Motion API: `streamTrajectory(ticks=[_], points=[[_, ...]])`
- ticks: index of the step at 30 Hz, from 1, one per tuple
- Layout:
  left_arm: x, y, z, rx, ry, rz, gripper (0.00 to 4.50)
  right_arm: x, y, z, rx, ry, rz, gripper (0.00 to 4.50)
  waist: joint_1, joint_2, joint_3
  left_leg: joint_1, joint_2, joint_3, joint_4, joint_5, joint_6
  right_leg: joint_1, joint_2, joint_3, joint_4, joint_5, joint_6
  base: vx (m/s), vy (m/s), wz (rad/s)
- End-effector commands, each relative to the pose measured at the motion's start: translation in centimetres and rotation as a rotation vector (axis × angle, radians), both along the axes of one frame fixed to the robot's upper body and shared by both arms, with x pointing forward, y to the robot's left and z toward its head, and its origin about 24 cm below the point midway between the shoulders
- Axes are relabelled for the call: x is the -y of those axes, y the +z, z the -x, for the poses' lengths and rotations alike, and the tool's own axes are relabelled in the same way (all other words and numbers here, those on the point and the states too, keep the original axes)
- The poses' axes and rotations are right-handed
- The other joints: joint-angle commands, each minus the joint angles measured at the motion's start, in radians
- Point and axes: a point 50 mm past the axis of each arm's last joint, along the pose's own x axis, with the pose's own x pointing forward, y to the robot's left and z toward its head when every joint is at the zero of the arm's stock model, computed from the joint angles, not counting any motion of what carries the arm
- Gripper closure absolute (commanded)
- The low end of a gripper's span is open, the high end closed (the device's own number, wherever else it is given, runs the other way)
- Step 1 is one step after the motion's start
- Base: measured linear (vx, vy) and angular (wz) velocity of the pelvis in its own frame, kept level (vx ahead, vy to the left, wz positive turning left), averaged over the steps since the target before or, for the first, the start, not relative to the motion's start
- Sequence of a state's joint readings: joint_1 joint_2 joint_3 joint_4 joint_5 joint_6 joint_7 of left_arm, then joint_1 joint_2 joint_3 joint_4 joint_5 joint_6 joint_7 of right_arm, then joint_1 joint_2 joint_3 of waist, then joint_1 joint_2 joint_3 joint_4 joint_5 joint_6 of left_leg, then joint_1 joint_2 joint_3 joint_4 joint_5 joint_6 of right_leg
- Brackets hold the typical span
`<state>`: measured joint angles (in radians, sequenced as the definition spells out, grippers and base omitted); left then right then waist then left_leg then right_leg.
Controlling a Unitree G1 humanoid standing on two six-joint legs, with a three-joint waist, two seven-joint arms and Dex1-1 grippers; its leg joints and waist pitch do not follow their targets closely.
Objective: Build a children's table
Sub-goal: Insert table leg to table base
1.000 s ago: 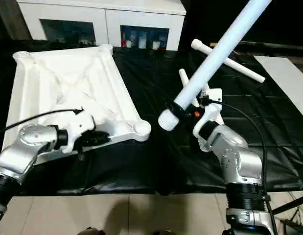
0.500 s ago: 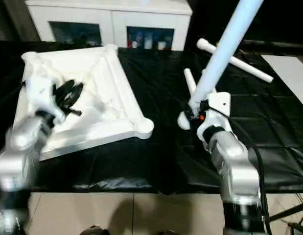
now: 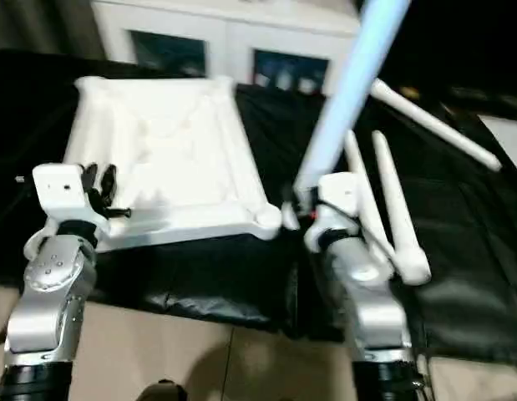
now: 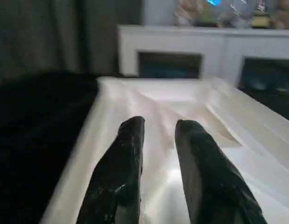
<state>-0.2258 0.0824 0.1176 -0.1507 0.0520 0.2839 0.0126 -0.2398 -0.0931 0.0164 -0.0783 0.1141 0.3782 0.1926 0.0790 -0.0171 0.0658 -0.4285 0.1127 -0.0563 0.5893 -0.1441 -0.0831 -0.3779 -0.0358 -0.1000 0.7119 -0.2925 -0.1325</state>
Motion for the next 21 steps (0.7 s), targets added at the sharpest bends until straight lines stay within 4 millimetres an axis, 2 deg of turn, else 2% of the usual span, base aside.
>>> streamTrajectory(ticks=[1, 2, 3, 4, 5, 6, 7, 8, 9, 10, 11, 12, 13, 14, 15, 16, 17, 18, 19, 20, 21], points=[[0.8, -0.1, 0.0, -0.036, 0.008, -0.02, 3.17, 0.7, -0.1, -0.3, -0.001, -0.028, -0.007, 2.67, 0.001, -0.012, -0.052, -0.018, -0.023, -0.015, -0.052, -0.483, 0.099, 0.034, -0.108, 0.061, -0.162, -0.234, -0.286, -0.038, -0.229, 0.7], [0.8, -0.1, 0.0, -0.039, 0.012, -0.028, 3.17, 0.7, -0.1, -0.3, -0.005, -0.029, -0.022, 2.67, 0.029, -0.025, -0.053, 0.003, -0.04, 0.063, 0.123, -0.379, 0.079, 0.02, -0.195, 0.044, -0.254, -0.396, -0.311, -0.048, -0.201, 0.4], [0.8, -0.1, 0.0, -0.048, 0.009, -0.036, 3.17, 0.7, -0.2, -0.2, -0.019, -0.034, -0.042, 2.67, 0.033, -0.044, -0.042, 0.012, -0.008, 0.161, 0.208, -0.291, 0.095, 0.023, -0.167, 0.113, -0.259, -0.517, -0.248, -0.048, -0.201, 0.4], [0.9, 0.0, 0.0, -0.051, 0.006, -0.037, 3.17, 0.8, -0.3, -0.2, -0.026, -0.036, -0.046, 2.67, 0.07, -0.031, -0.028, -0.011, 0.013, 0.154, 0.142, -0.21, 0.1, 0.077, -0.185, 0.139, -0.23, -0.459, -0.101, -0.034, -0.179, 0.16], [1.0, 0.1, -0.1, -0.05, -0.016, 0.006, 3.17, 0.8, -0.4, -0.1, -0.026, -0.033, -0.034, 2.67, 0.079, -0.031, -0.037, 0.005, 0.022, 0.157, 0.109, -0.195, 0.108, 0.071, -0.177, 0.147, -0.221, -0.42, -0.031, -0.041, -0.168, 0.27], [1.2, 0.1, -0.2, -0.048, -0.033, 0.04, 3.17, 0.8, -0.5, 0.0, -0.024, -0.03, -0.021, 2.67, 0.095, -0.02, -0.056, 0.047, 0.048, 0.159, 0.041, -0.152, 0.142, 0.08, -0.168, 0.141, -0.211, -0.314, 0.07, -0.041, -0.168, 0.27], [1.3, 0.3, -0.3, -0.041, -0.06, 0.051, 3.17, 0.8, -0.6, 0.1, -0.023, -0.018, -0.024, 2.67, 0.095, 0.002, -0.072, 0.106, 0.118, 0.143, -0.009, -0.096, 0.165, 0.034, -0.105, 0.094, -0.183, -0.131, 0.114, -0.065, -0.152, 0.34], [1.3, 0.3, -0.3, -0.04, -0.076, 0.06, 3.17, 0.8, -0.5, 0.2, -0.021, -0.015, -0.031, 2.67, 0.081, 0.007, -0.068, 0.11, 0.15, 0.131, -0.022, -0.102, 0.182, 0.025, -0.105, 0.08, -0.174, -0.074, 0.119, -0.046, -0.106, 0.19], [1.4, 0.3, -0.3, -0.041, -0.097, 0.058, 3.17, 0.8, -0.5, 0.2, -0.025, -0.013, -0.051, 2.67, 0.077, 0.003, -0.075, 0.1, 0.172, 0.137, -0.032, -0.104, 0.2, 0.036, -0.128, 0.078, -0.161, 0.008, 0.104, -0.046, -0.106, 0.19], [1.4, 0.2, -0.3, -0.041, -0.102, 0.049, 3.17, 0.8, -0.5, 0.2, -0.029, -0.009, -0.06, 2.67, 0.083, -0.005, -0.065, 0.08, 0.137, 0.166, -0.028, -0.146, 0.177, 0.042, -0.138, 0.086, -0.174, -0.018, 0.097, -0.021, -0.055, 0.07], [1.4, 0.2, -0.3, -0.041, -0.102, 0.049, 3.17, 0.8, -0.5, 0.2, -0.029, -0.009, -0.06, 2.67, 0.087, -0.005, -0.063, 0.073, 0.118, 0.178, -0.027, -0.161, 0.154, 0.051, -0.136, 0.086, -0.181, -0.066, 0.107, 0.0, 0.0, 0.0], [1.4, 0.1, -0.4, -0.046, -0.099, 0.047, 3.17, 1.0, -0.4, 0.0, -0.029, -0.003, -0.052, 2.67, 0.094, -0.003, -0.058, 0.076, 0.105, 0.186, -0.032, -0.188, 0.115, 0.057, -0.126, 0.078, -0.197, -0.2, 0.15, 0.0, 0.0, 0.0], [1.5, 0.0, -0.4, -0.046, -0.11, 0.06, 3.17, 1.0, -0.4, 0.0, -0.032, 0.008, -0.057, 2.67, 0.094, -0.001, -0.053, 0.09, 0.109, 0.187, -0.043, -0.25, 0.088, 0.056, -0.119, 0.072, -0.212, -0.338, 0.192, 0.0, 0.0, 0.0], [1.6, -0.1, -0.5, -0.045, -0.117, 0.065, 3.17, 1.0, -0.4, 0.0, -0.034, 0.012, -0.062, 2.67, 0.091, -0.002, -0.048, 0.099, 0.113, 0.186, -0.049, -0.291, 0.079, 0.055, -0.116, 0.068, -0.219, -0.395, 0.204, 0.0, 0.0, 0.0], [1.6, -0.2, -0.4, -0.046, -0.123, 0.061, 3.17, 1.0, -0.4, -0.1, -0.033, 0.014, -0.059, 2.67, 0.084, 0.001, -0.044, 0.122, 0.12, 0.184, -0.062, -0.374, 0.066, 0.059, -0.113, 0.056, -0.234, -0.488, 0.211, 0.0, 0.0, 0.0], [1.7, -0.3, -0.4, -0.047, -0.125, 0.056, 3.17, 1.0, -0.4, -0.1, -0.032, 0.014, -0.054, 2.67, 0.077, 0.008, -0.041, 0.155, 0.131, 0.182, -0.075, -0.471, 0.063, 0.064, -0.109, 0.039, -0.25, -0.549, 0.191, 0.0, 0.0, 0.0], [1.7, -0.4, -0.4, -0.048, -0.13, 0.052, 3.17, 1.0, -0.5, -0.2, -0.036, 0.016, -0.055, 2.67, 0.068, 0.001, -0.037, 0.168, 0.135, 0.181, -0.082, -0.513, 0.067, 0.068, -0.106, 0.029, -0.256, -0.56, 0.179, 0.0, 0.0, 0.0], [1.6, -0.6, -0.3, -0.05, -0.131, 0.053, 3.17, 0.9, -0.5, -0.2, -0.039, 0.02, -0.065, 2.67, 0.057, 0.011, -0.03, 0.197, 0.151, 0.174, -0.094, -0.616, 0.068, 0.067, -0.103, 0.01, -0.263, -0.572, 0.154, 0.0, 0.0, 0.0], [1.5, -1.2, 0.0, -0.057, -0.134, 0.059, 3.17, 0.9, -0.6, -0.4, -0.045, 0.025, -0.073, 2.67, 0.037, 0.006, -0.028, 0.212, 0.191, 0.152, -0.124, -0.739, 0.065, 0.076, -0.096, -0.002, -0.226, -0.493, 0.128, 0.053, 0.036, -0.11], [1.4, -1.7, 0.2, -0.064, -0.135, 0.056, 3.17, 0.8, -0.6, -0.4, -0.049, 0.03, -0.076, 2.67, 0.033, 0.02, -0.034, 0.247, 0.24, 0.144, -0.151, -0.789, 0.045, 0.062, -0.09, 0.012, -0.171, -0.422, 0.107, 0.092, 0.01, -0.36], [1.4, -2.1, 0.4, -0.07, -0.137, 0.051, 3.17, 0.7, -0.6, -0.5, -0.051, 0.036, -0.074, 2.67, 0.027, 0.015, -0.031, 0.236, 0.275, 0.133, -0.193, -0.832, 0.027, 0.064, -0.103, 0.02, -0.082, -0.237, 0.087, 0.092, 0.01, -0.36]])
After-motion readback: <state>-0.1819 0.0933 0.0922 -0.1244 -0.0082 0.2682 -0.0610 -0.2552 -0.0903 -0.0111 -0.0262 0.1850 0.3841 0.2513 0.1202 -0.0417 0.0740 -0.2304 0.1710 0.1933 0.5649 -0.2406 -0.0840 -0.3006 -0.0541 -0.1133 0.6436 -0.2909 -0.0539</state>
